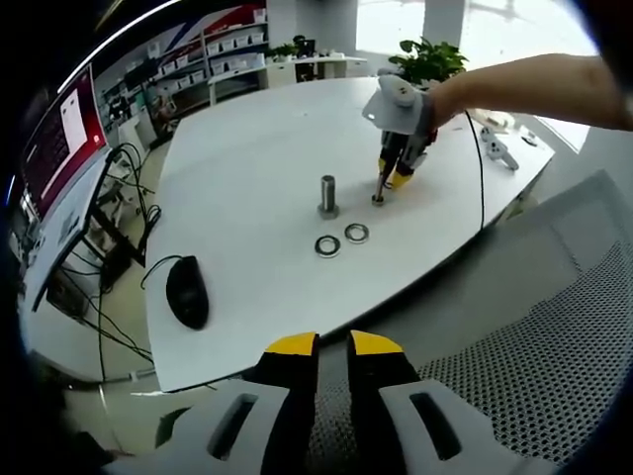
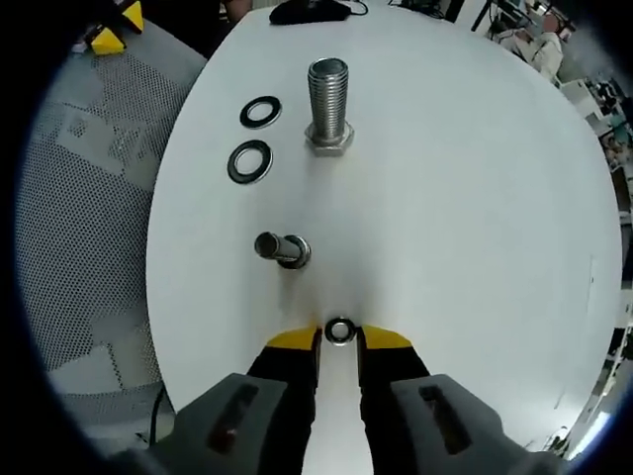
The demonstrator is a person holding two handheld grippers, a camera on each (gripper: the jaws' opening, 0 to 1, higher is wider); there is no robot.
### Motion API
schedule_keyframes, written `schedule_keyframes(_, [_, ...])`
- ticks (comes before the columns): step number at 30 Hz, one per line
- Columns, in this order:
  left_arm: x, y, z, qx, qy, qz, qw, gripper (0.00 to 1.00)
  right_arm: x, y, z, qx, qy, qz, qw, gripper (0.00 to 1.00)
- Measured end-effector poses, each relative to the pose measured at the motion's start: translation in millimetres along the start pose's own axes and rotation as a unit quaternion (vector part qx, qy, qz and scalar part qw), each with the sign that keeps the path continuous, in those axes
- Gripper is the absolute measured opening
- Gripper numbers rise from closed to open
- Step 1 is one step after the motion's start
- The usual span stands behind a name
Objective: Place the washer onto the threaded stud by aligning its center hole with the stud, sliding it down to the base, and recovering from edge contact or off-axis alignment until the washer reaches the visible bottom stop.
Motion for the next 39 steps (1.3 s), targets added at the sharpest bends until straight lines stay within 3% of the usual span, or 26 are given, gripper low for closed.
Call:
schedule_keyframes(13, [0.5,-0.4,0.5,-0.003,0.002,0.002,1.0,0.09,1.2,-0.7,0.5,0.002,-0.006,-0.013,0.9999,0.16])
schedule_keyframes(26, [0.9,0.6,-1.3,-0.005,0.004,0.004,1.0,0.09,9.9,1.1,-7.3,-0.043,-0.02,-0.073,0.9962,0.15])
schedule_keyframes(30, [0.2,1.3,-0.9,-0.008,0.005,0.005,0.9999,0.1,11.7,2.0,-7.8,-0.061,-0.039,-0.077,0.9944,0.15])
schedule_keyframes(39, [-0.9,1.9,-0.2,-0.007,0.003,0.004,1.0,0.1,22.1,32.1,2.3,-0.101,-0.039,-0.079,0.991,0.14])
Point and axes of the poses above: the point that each gripper's makers call its tool centre point, and the gripper's own axes: y roughly backward along the fingers, x roughly to its left, z roughly out of its top, the point moved 8 cm from there along y, roughly backward along the fingers, and after that the axes turned 6 degrees about y, right-handed, at the moved point
